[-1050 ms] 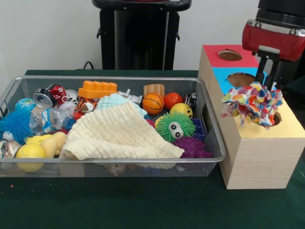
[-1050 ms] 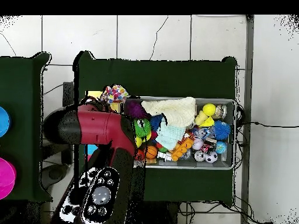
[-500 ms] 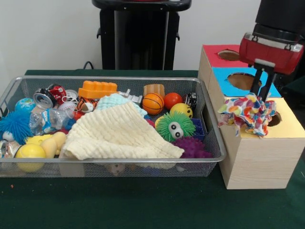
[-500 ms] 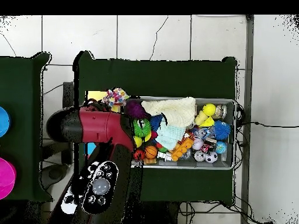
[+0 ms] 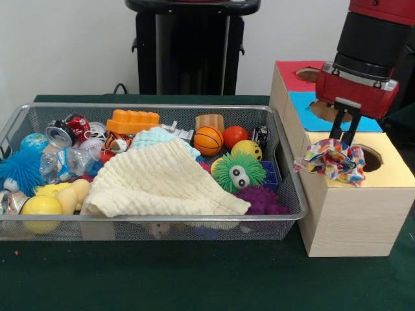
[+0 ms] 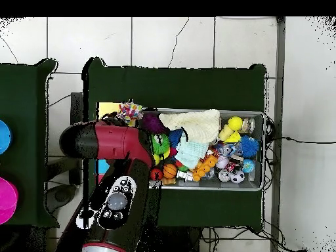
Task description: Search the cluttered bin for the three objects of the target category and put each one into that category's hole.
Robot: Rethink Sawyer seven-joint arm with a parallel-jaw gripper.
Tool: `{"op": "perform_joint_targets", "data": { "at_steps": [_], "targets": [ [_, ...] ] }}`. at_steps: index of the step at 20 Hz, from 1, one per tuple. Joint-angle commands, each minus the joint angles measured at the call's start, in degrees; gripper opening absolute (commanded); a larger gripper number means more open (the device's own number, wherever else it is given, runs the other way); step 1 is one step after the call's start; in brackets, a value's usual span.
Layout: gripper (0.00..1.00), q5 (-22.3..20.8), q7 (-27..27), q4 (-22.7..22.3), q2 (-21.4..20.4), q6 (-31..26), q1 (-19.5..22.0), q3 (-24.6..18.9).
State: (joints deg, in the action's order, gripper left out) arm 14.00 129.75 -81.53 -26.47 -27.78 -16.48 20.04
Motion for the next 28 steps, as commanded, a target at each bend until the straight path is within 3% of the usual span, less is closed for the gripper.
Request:
{"op": "perform_joint_targets", "data": {
  "at_steps": [1,8,12,28],
  "targets": [
    [0.00,2.47,10.23,-2.10,4.14,0.42,0.83,-6.44],
    [0.00,4.32,11.45,-0.38,3.77,-3.13,-0.04,-5.73],
    [0.00,5.47,12.04,-1.52,3.43,-3.39,-0.69,-6.58],
    [0.00,10.49,13.04,-5.87,5.06,2.85,-0.92,-8.95]
  ]
}}
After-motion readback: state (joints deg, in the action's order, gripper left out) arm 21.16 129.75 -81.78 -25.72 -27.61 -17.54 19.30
